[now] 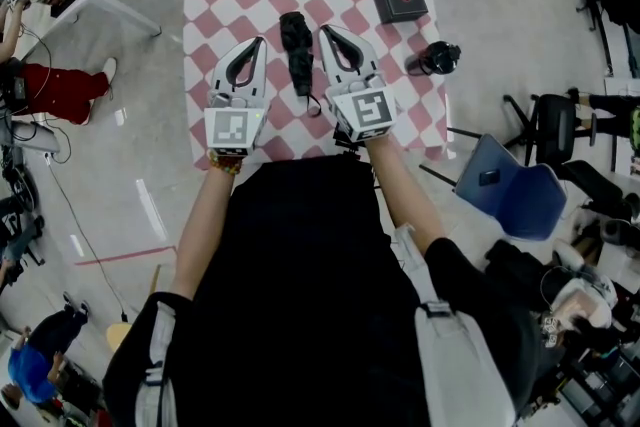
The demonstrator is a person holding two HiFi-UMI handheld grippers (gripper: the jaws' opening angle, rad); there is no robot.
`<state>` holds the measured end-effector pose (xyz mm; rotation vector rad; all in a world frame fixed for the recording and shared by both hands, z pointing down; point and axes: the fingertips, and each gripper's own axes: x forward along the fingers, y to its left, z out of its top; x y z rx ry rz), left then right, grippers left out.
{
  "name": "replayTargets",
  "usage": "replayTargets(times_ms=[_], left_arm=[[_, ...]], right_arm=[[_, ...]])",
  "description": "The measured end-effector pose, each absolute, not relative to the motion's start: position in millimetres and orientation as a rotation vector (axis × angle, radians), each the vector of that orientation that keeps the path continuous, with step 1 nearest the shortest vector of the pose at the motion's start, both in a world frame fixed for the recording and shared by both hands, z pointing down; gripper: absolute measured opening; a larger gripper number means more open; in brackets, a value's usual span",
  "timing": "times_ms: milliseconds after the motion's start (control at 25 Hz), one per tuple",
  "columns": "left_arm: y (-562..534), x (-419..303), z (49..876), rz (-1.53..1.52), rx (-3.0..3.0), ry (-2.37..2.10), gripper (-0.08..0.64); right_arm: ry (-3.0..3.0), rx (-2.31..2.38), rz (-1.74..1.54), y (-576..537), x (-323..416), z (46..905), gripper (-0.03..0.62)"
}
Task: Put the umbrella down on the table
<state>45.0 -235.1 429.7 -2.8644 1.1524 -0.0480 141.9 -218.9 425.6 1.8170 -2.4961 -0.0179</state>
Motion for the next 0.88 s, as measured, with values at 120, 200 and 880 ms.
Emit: replayTargets(times_ms=[120,200,880], left_arm=[[-234.7,44.6,431.4,-0.057,-2.865,1.152,0.014],[-235.3,44.5,430.8,-0.055,-2.864,1.154,0.014],[-231.0,45.2,435.6,-0.091,-2.909,1.174,0.014]], right_arm=[[-2.516,1.822,0.013,-218.6,139.3,421.4,0.017],[-2.511,1.838,0.003,-218.7,141.8,423.6,0.017],[-2.48,1.842,-0.03,-215.5,147.4,429.6,0.017]])
